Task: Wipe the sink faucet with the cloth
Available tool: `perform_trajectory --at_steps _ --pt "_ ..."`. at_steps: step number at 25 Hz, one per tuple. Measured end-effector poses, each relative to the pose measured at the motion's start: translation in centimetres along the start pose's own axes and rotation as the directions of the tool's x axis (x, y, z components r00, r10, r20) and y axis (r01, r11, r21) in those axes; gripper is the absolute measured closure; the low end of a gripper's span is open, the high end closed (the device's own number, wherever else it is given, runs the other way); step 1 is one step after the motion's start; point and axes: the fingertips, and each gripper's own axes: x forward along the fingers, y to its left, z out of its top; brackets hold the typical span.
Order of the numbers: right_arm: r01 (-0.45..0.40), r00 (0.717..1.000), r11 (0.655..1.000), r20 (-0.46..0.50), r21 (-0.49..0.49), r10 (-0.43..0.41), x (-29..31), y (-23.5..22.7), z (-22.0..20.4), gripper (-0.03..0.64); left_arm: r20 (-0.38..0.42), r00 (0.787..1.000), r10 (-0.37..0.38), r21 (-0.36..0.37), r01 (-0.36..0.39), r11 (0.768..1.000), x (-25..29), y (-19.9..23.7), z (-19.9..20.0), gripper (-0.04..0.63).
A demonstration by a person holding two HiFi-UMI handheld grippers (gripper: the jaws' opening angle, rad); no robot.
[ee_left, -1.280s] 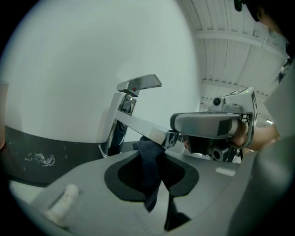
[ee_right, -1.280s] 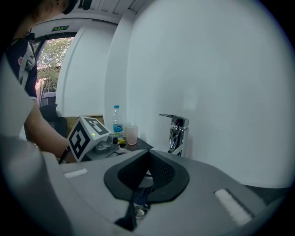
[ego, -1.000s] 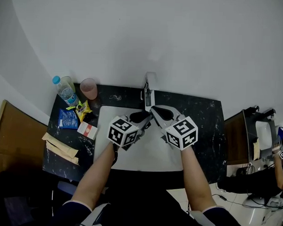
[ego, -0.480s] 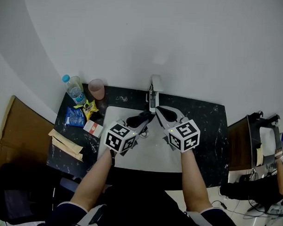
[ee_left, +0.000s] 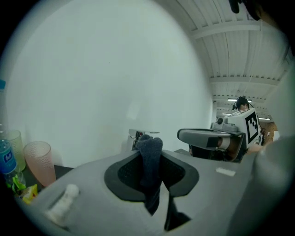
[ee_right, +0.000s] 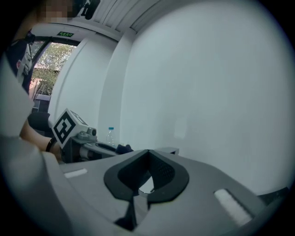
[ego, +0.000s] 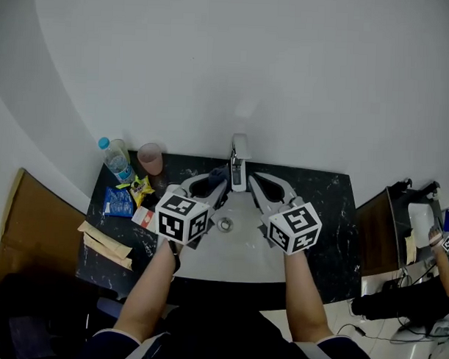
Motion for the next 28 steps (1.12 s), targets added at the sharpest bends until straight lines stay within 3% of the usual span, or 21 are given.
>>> perform_trajectory --at_steps 12,28 --pt "0.026 0.998 0.996 0.051 0.083 -0.031 -1.8 0.5 1.0 0.615 0.058 0.998 -0.009 0.070 0.005 0.998 -1.4 -1.7 3.4 0.518" --pt "0.018 0.999 0.996 0.036 0.084 -0.021 -2.0 0.6 0.7 0.614 0.046 0.999 -0.009 0.059 0.006 0.998 -2.5 -1.8 2.6 0.518"
